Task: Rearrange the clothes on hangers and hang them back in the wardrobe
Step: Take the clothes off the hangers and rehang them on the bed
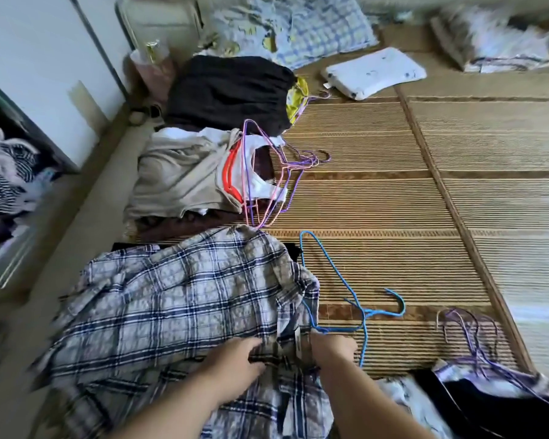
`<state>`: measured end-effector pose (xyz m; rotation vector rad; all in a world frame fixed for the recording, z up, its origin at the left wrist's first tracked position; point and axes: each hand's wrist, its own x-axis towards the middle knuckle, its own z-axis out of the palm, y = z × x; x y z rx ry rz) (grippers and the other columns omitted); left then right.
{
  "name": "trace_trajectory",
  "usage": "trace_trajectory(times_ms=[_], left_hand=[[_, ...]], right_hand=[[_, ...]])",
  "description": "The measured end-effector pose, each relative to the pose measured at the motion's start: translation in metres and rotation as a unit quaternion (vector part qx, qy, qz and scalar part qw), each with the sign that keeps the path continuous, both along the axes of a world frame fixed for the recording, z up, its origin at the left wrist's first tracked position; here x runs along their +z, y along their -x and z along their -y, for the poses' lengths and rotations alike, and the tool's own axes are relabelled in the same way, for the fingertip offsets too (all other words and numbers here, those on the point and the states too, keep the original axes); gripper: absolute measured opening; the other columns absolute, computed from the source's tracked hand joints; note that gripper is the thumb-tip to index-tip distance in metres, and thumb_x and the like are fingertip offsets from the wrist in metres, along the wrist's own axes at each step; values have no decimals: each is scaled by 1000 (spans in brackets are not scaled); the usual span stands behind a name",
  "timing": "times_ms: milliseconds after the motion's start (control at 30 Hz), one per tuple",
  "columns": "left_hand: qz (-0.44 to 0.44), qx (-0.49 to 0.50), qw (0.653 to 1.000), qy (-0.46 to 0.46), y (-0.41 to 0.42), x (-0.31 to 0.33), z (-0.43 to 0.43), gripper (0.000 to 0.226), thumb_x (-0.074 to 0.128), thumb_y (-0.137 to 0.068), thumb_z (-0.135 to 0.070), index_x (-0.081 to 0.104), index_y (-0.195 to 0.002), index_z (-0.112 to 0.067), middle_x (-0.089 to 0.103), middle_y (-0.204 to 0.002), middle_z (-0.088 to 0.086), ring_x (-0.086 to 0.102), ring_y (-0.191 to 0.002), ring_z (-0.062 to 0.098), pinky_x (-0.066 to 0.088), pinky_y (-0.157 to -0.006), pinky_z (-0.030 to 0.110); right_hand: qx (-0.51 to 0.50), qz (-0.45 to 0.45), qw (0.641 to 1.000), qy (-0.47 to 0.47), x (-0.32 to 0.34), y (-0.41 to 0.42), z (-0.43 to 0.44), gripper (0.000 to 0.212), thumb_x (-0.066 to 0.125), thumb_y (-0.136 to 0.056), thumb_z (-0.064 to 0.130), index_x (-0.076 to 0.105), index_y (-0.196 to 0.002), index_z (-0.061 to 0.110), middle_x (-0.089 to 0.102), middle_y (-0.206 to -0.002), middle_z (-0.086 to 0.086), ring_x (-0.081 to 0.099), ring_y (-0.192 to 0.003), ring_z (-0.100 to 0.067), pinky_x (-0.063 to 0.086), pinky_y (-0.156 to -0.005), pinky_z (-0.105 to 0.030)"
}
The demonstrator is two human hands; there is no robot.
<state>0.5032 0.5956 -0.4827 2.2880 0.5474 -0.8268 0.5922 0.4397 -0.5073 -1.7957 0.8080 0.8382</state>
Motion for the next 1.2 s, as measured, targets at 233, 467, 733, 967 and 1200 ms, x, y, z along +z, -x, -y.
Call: trace_trajectory(times_ms=[233,467,733,967,1200], left_hand=[[98,18,995,-18,-18,30,13,63,57,-91,-30,28,-147,-30,29,-152,2,39,-133,20,34,-106,27],[302,-4,929,-213,-54,132,-2,68,50,-89,-14,23,-148,-33,14,-157,7,25,-138,32,31,-109,41],[444,-103,810,-368,-46,286,22,60,55,-73,-22,46,-132,-27,56,-127,5,44,-124,38,35,-94,66],[443,-169,833,-285,6,413,152,31,43,-95,-20,55,-123,-27,57,-118,2,49,-117,25,25,-102,45],[489,-225,836,-108,102,472,322,34,39,-94,-12,49,-123,-27,60,-84,10,49,-65,22,30,-55,29]], right_hand=[[42,150,988,-7,19,23,19,16,53,-93,24,58,-81,15,59,-69,-2,51,-64,-18,42,-63,-31],[46,222,961,-158,114,34,38,16,57,-92,16,65,-78,18,58,-62,5,50,-55,-13,41,-51,-28],[171,384,898,-129,290,21,109,16,59,-92,23,65,-77,18,58,-59,9,46,-53,-8,41,-55,-30],[143,501,853,-8,420,70,257,23,62,-85,38,66,-72,20,47,-49,10,36,-48,-10,27,-55,-28],[112,572,804,117,520,170,435,27,63,-88,26,59,-62,19,45,-45,9,35,-44,-4,30,-50,-25]])
